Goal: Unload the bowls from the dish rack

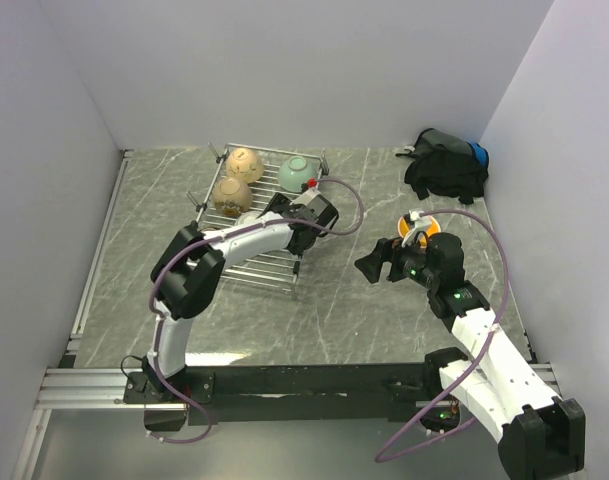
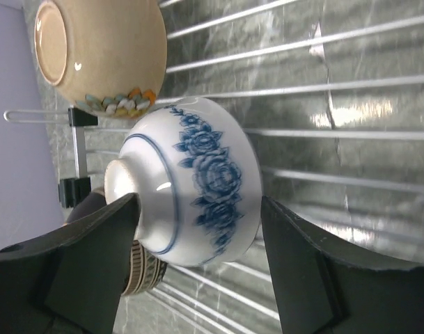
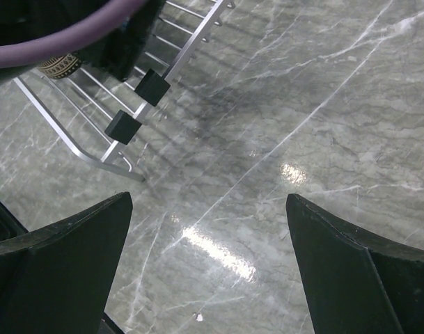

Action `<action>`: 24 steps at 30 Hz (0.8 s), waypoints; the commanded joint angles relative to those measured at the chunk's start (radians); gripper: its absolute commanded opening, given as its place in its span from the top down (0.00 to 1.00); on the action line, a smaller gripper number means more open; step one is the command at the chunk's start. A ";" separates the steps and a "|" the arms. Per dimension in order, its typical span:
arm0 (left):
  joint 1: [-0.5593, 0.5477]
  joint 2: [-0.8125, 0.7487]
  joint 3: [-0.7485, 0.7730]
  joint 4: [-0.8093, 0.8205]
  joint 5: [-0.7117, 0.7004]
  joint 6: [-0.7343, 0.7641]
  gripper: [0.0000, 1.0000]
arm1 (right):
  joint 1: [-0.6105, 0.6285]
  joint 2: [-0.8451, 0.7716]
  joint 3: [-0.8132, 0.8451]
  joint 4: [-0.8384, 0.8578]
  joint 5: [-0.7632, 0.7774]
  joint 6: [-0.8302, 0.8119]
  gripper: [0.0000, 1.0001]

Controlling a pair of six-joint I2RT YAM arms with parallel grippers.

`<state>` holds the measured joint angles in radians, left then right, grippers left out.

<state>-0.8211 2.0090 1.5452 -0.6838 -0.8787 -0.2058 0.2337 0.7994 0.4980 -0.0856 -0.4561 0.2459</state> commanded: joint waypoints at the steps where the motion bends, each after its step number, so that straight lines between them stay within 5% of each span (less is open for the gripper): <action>1: 0.010 0.045 0.064 0.070 -0.063 0.039 0.24 | 0.009 -0.016 -0.006 0.053 0.005 0.000 0.00; 16: 0.011 0.096 0.092 -0.017 -0.075 -0.021 0.07 | 0.009 -0.003 -0.010 0.064 -0.003 0.000 0.00; 24: 0.011 0.149 0.110 -0.048 -0.098 -0.018 0.07 | 0.009 -0.009 -0.018 0.064 0.002 0.000 0.00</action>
<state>-0.8112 2.1132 1.6188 -0.7074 -0.9627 -0.2043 0.2379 0.7998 0.4843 -0.0597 -0.4561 0.2459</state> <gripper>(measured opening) 0.933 0.996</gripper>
